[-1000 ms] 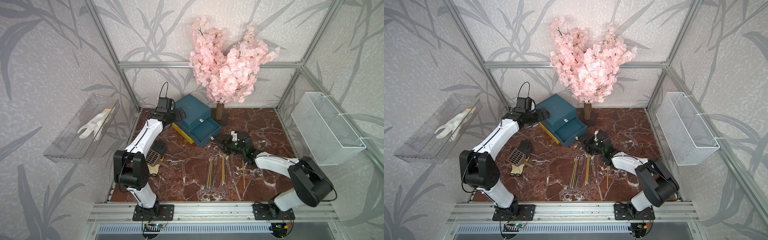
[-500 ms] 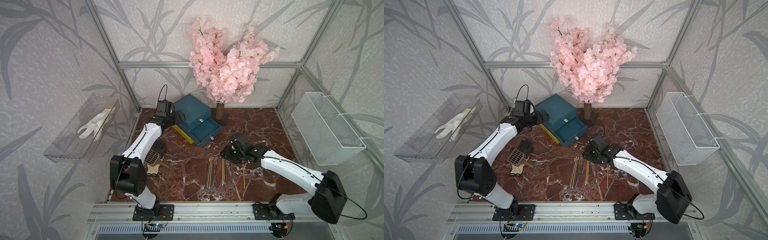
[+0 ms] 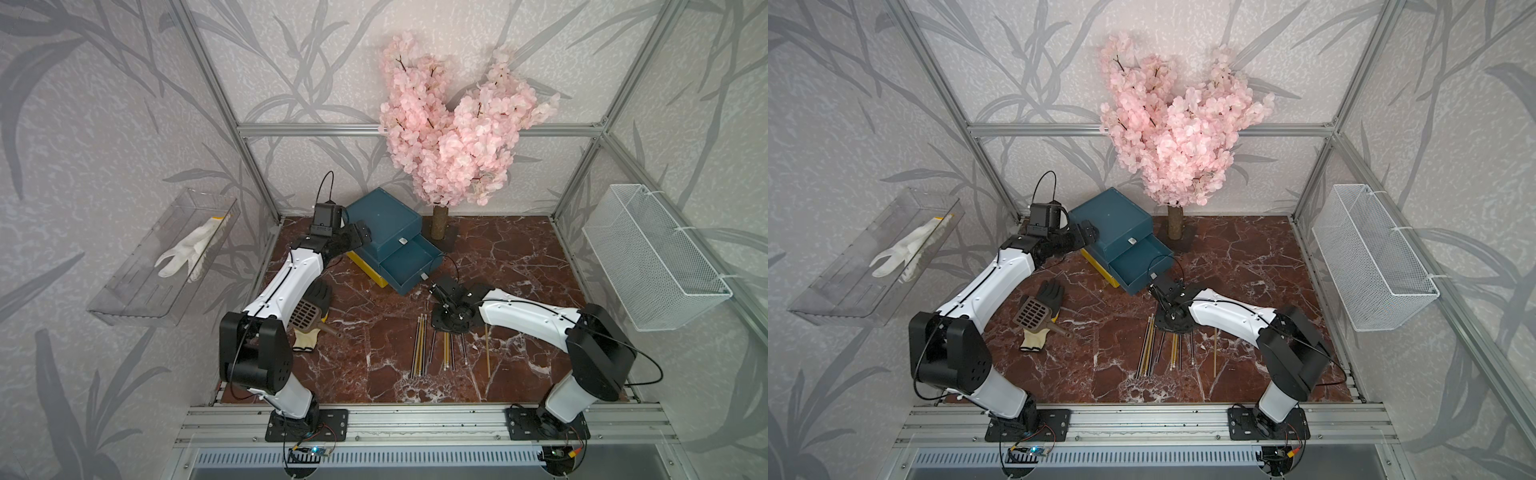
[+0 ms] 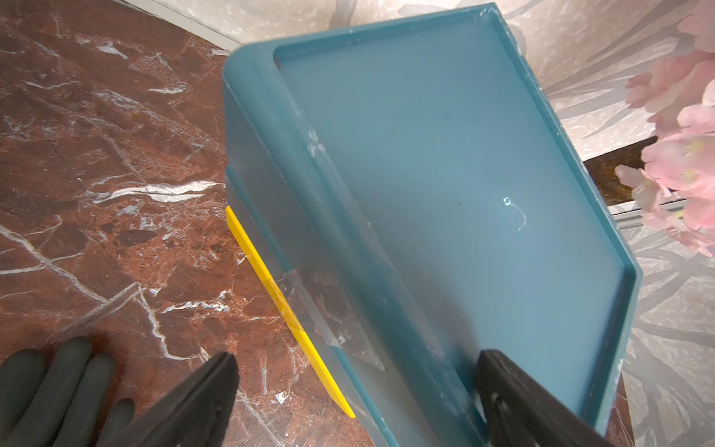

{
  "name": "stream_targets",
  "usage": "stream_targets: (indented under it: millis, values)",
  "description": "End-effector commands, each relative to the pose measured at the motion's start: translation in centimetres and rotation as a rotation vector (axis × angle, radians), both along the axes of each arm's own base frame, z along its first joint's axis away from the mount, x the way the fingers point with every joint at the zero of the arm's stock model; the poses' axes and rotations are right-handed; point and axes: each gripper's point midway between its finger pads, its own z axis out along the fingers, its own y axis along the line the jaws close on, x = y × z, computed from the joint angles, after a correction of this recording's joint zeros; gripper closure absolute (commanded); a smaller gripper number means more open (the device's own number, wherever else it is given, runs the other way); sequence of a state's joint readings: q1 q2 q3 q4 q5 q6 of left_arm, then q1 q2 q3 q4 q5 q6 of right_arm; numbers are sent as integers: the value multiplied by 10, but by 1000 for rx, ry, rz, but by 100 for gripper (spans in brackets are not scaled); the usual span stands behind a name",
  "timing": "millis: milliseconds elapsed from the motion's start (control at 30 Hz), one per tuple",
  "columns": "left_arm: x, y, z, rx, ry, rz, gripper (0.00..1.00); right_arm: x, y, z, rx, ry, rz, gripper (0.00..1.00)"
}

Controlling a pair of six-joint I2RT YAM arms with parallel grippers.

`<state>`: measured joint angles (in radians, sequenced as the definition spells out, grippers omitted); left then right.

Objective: Please place the pencils in the drawer according to their color
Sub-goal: Pick up the pencil from the center of the board.

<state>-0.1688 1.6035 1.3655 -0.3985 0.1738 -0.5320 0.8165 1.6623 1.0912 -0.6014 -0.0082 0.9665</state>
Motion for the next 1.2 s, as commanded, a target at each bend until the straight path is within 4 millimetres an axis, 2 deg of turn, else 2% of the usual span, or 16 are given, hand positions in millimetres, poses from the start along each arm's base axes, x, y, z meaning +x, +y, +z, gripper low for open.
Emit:
stream_targets:
  millis: [0, 300, 867, 1133, 1167]
  values:
    - [-31, 2, -47, 39, 178, -21, 0, -3, 2, -4, -29, 14, 22, 68]
    - [-30, 2, -51, 40, 180, -19, 0, -3, 10, -23, -71, 64, 50, 70]
    - [-31, 2, -60, 29, 190, -16, 0, -18, 0, -57, -177, 155, 66, 81]
    - [-32, 2, -64, 28, 197, -15, 0, -23, -1, -62, -173, 176, 56, 100]
    - [-32, 2, -64, 27, 196, -15, 0, -24, -1, -62, -170, 178, 54, 100]
